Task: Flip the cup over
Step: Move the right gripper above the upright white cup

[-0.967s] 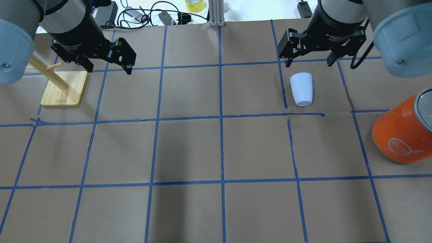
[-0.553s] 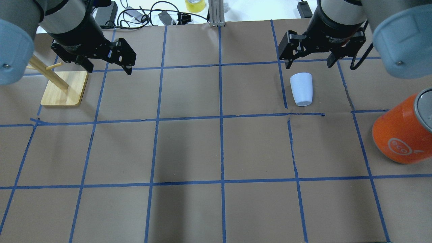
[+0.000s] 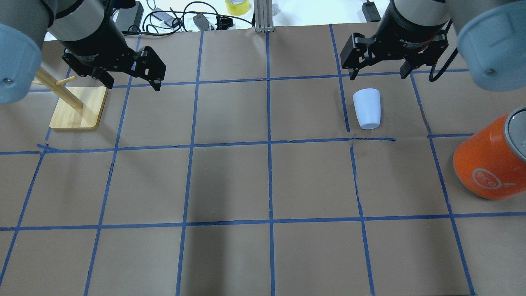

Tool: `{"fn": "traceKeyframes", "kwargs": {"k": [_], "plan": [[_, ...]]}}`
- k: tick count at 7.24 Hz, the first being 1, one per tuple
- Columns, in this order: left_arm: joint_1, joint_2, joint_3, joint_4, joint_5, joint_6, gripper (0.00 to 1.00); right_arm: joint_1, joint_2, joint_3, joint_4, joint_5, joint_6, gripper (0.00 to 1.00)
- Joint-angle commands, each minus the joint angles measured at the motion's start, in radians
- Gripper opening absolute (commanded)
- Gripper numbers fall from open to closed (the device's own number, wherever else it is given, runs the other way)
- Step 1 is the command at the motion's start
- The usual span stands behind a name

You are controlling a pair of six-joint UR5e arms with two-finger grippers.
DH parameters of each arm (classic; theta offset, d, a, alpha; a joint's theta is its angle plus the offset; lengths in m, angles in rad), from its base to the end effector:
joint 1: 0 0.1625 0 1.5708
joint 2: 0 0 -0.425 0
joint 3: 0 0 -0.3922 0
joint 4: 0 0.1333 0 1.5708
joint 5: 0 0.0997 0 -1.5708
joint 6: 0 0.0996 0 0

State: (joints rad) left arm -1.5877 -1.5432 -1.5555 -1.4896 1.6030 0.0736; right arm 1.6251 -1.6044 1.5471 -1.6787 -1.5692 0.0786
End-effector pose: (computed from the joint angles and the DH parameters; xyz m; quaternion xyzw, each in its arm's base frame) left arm -0.1384 -0.4891 0.5177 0.0441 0.9970 -0.0615 0.0178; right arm 0.1600 -0.4840 0.5279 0.0120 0.9965 -0.0823 0.0063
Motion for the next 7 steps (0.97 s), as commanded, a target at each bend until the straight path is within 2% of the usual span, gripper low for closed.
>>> {"fn": "traceKeyframes", "kwargs": {"k": [1,2,3,6,7], "plan": [[0.0,0.0,0.0,-0.001,0.0,0.0,1.0,-0.053,0.11,-0.123,0.029,0.003,-0.002,1.0],[0.0,0.0,0.0,-0.001,0.0,0.0,1.0,-0.076,0.176,-0.181,0.049,0.009,-0.002,1.0],[0.0,0.0,0.002,0.0,0.0,0.0,1.0,-0.1,0.242,-0.189,0.05,0.012,-0.003,1.0],[0.0,0.0,0.002,0.0,0.0,0.0,1.0,-0.117,0.392,-0.156,0.03,-0.003,-0.005,1.0],[0.0,0.0,0.002,0.0,0.0,0.0,1.0,-0.117,0.427,-0.116,-0.066,-0.009,-0.016,1.0]]}}
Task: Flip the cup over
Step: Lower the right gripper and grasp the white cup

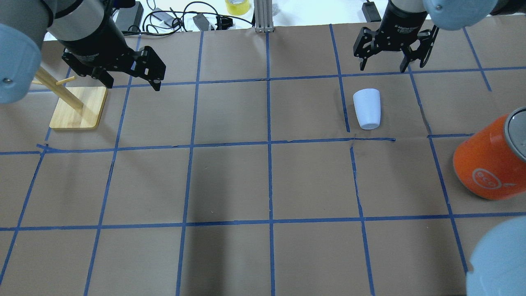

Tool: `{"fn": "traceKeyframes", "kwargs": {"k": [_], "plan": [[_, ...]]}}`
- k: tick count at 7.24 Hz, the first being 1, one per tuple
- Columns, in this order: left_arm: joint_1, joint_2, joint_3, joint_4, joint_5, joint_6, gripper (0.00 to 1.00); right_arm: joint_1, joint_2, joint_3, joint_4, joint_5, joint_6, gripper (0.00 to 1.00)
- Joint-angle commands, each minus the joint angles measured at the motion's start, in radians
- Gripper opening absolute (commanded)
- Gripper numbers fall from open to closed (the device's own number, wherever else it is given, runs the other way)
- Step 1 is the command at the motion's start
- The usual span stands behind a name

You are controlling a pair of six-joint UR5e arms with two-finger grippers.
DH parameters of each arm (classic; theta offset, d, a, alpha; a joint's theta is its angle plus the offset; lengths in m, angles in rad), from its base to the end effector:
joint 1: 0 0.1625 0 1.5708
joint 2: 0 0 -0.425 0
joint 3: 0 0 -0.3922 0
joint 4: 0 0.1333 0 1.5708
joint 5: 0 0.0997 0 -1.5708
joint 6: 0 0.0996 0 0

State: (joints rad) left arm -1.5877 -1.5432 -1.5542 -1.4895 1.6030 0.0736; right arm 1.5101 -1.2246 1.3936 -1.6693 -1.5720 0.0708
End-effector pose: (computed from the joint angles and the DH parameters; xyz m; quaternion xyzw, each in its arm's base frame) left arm -0.1384 -0.4892 0.5184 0.0441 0.9969 -0.0622 0.0178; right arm 0.0951 -0.6302 0.3899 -0.0656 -0.9972 -0.0352 0.0008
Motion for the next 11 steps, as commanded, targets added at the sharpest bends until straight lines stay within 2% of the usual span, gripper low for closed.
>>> {"fn": "traceKeyframes", "kwargs": {"k": [1,2,3,6,8,11], "plan": [[0.0,0.0,0.0,0.0,0.0,0.0,1.0,-0.005,0.075,0.114,-0.187,-0.026,-0.046,1.0],[0.0,0.0,-0.001,0.0,0.0,0.0,1.0,-0.01,0.076,0.177,-0.289,-0.029,-0.048,1.0],[0.0,0.0,-0.001,0.0,0.0,0.0,1.0,-0.02,0.086,0.198,-0.328,-0.028,-0.052,1.0],[0.0,0.0,-0.001,0.0,0.0,0.0,1.0,-0.025,0.19,0.197,-0.404,-0.016,-0.062,1.0],[0.0,0.0,-0.001,0.0,0.0,0.0,1.0,-0.025,0.212,0.2,-0.4,-0.017,-0.083,0.99],[0.0,0.0,-0.001,0.0,0.0,0.0,1.0,-0.025,0.211,0.197,-0.4,-0.02,-0.083,0.55]]}}
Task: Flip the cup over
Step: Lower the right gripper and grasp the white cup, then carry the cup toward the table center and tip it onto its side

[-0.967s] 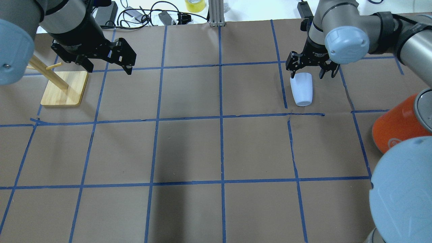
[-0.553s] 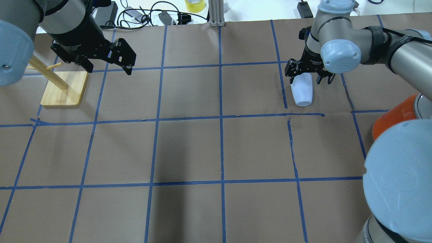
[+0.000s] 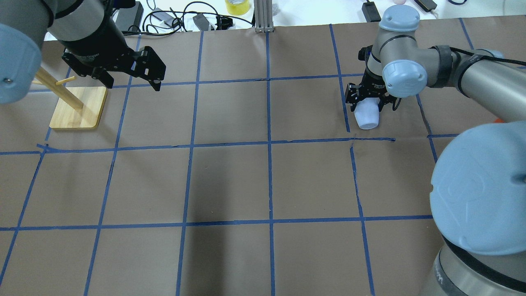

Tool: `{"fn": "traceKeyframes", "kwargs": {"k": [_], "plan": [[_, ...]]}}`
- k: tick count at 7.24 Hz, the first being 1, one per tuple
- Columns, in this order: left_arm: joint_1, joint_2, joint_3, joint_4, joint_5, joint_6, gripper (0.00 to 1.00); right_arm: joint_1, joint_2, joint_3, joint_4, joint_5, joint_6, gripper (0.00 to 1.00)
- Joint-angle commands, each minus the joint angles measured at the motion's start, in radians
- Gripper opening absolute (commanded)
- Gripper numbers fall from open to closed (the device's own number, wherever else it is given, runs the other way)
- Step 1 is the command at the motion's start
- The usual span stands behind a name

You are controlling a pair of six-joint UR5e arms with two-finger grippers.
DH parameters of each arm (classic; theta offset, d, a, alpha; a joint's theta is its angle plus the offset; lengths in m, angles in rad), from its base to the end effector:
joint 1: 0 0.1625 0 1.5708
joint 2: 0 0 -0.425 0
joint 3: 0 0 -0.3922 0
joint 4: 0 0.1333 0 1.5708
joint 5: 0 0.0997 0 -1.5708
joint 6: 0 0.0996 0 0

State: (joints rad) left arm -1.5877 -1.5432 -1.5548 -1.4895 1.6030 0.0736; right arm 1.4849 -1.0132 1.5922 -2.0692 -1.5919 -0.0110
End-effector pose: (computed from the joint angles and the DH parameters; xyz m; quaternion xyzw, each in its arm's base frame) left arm -0.1384 -0.4892 0.5181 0.0441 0.9969 -0.0619 0.0178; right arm 0.0754 -0.6534 0.2012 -0.0370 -0.9984 -0.0408 0.0086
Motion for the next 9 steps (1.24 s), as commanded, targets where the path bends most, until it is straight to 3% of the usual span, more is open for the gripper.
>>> {"fn": "traceKeyframes", "kwargs": {"k": [1,3,4,6,8,9], "plan": [[0.0,0.0,-0.001,0.0,0.0,0.0,1.0,0.005,-0.007,-0.006,0.001,-0.002,-0.001,0.54],[0.0,0.0,-0.001,0.0,0.0,0.0,1.0,0.059,-0.068,-0.015,0.006,0.013,-0.1,0.54],[0.0,0.0,0.001,0.0,0.0,0.0,1.0,0.116,-0.08,-0.011,-0.005,0.016,-0.203,0.46],[0.0,0.0,-0.001,0.0,0.0,0.0,1.0,0.217,-0.079,-0.023,-0.059,0.076,-0.476,0.41],[0.0,0.0,0.001,0.0,0.0,0.0,1.0,0.343,-0.079,-0.025,-0.117,0.076,-0.652,0.23],[0.0,0.0,0.001,0.0,0.0,0.0,1.0,0.372,-0.071,-0.023,-0.155,0.07,-0.764,0.23]]}}
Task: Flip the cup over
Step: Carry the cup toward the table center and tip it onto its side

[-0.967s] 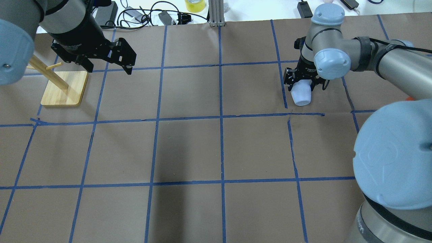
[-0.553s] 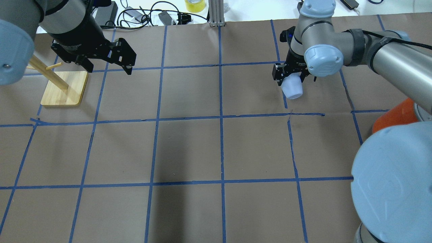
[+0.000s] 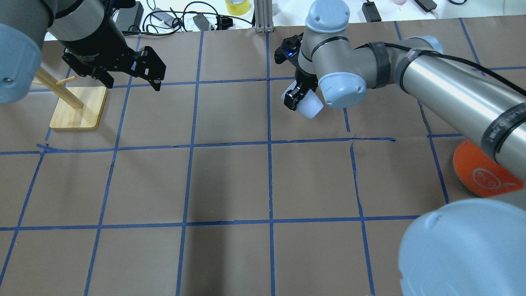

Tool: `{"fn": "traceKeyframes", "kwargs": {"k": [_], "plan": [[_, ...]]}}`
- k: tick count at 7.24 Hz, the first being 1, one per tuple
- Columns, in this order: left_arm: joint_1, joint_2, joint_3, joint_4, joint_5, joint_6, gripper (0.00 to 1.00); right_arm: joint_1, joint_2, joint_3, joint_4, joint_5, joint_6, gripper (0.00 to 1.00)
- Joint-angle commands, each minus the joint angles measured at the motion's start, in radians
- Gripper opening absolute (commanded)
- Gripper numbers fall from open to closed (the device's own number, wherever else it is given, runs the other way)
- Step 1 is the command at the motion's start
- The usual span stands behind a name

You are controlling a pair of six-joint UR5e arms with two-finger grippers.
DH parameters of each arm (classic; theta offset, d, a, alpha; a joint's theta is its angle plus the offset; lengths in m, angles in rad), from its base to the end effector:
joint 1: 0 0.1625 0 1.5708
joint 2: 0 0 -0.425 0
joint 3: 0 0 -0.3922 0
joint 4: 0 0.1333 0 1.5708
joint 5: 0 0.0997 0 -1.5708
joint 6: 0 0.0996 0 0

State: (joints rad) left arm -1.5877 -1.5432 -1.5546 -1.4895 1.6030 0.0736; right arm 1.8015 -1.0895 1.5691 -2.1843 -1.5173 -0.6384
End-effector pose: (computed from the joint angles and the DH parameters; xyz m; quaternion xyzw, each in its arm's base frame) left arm -0.1384 -0.4892 0.5182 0.0441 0.9969 -0.0620 0.0178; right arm 0.2851 -0.6077 0.2730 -0.4215 0.9040 -0.0709 0.0126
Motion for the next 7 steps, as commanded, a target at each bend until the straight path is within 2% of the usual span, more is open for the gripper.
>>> {"fn": "traceKeyframes", "kwargs": {"k": [1,4,5,7], "plan": [[0.0,0.0,0.001,0.0,0.0,0.0,1.0,0.076,0.02,0.0,-0.076,-0.003,-0.232,0.23],[0.0,0.002,0.001,0.0,0.0,0.0,1.0,0.198,0.091,0.014,-0.224,-0.046,-0.369,0.2],[0.0,0.002,0.001,0.0,0.0,0.0,1.0,0.231,0.094,0.022,-0.229,-0.09,-0.413,0.18],[0.0,0.002,0.001,0.0,0.0,0.0,1.0,0.233,0.095,0.026,-0.218,-0.101,-0.457,0.18]]}}
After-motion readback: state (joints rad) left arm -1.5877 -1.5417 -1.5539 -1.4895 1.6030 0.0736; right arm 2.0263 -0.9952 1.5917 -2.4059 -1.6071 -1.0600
